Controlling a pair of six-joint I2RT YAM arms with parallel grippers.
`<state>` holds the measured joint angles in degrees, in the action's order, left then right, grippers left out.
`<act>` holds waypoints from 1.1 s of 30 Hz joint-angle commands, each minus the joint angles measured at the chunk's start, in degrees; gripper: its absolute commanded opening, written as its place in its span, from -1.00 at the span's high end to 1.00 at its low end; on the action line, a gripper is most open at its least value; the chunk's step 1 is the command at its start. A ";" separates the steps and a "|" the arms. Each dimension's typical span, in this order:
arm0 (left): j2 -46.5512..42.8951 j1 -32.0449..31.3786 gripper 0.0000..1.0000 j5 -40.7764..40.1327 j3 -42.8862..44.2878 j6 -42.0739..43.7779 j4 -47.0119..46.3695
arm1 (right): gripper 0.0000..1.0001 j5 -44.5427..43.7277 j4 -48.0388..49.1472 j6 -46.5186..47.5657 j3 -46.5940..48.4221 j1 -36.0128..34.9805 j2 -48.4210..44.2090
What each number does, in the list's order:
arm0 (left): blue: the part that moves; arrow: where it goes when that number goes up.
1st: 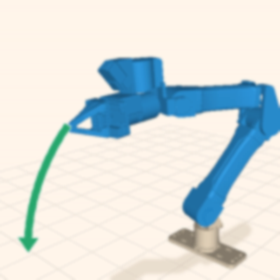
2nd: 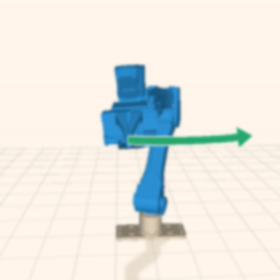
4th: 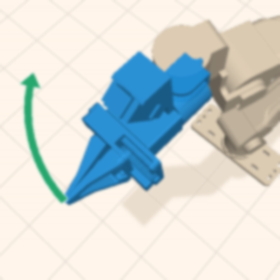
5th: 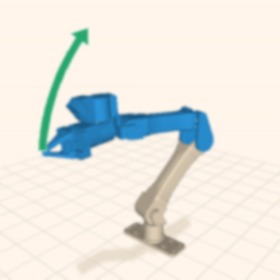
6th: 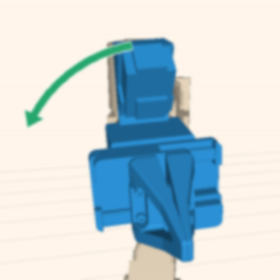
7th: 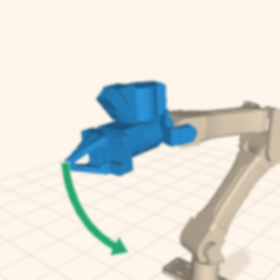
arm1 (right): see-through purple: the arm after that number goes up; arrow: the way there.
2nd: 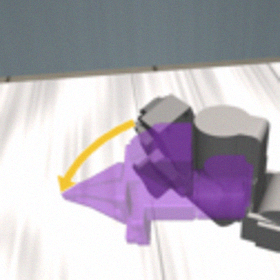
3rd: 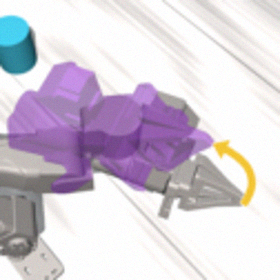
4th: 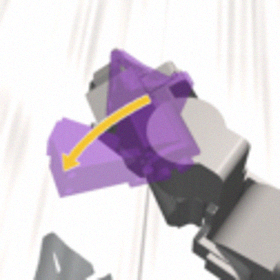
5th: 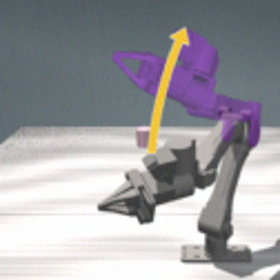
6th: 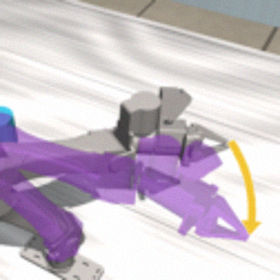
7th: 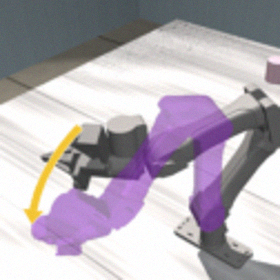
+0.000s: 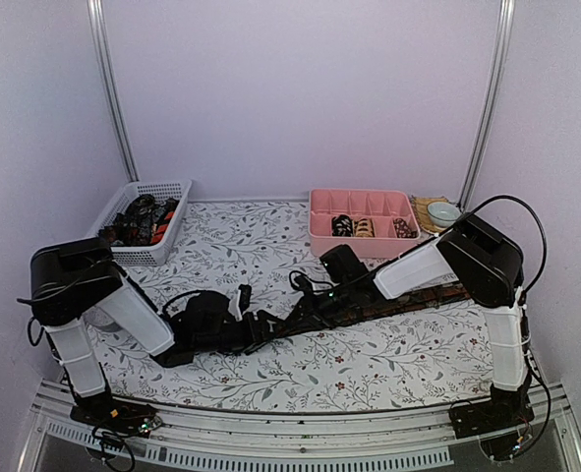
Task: Roll the ties
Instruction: Roll the tie at the center of the board.
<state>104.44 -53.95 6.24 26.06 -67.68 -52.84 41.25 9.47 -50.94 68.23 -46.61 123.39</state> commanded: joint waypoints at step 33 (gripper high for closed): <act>13.67 3.62 -0.32 3.38 0.66 -6.00 12.10 | 1.00 10.31 13.26 -9.28 -4.47 2.39 5.80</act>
<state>112.44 -51.18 11.16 29.71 -74.13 -59.77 49.65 20.99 -59.40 64.95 -44.58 124.60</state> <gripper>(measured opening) 0.680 0.043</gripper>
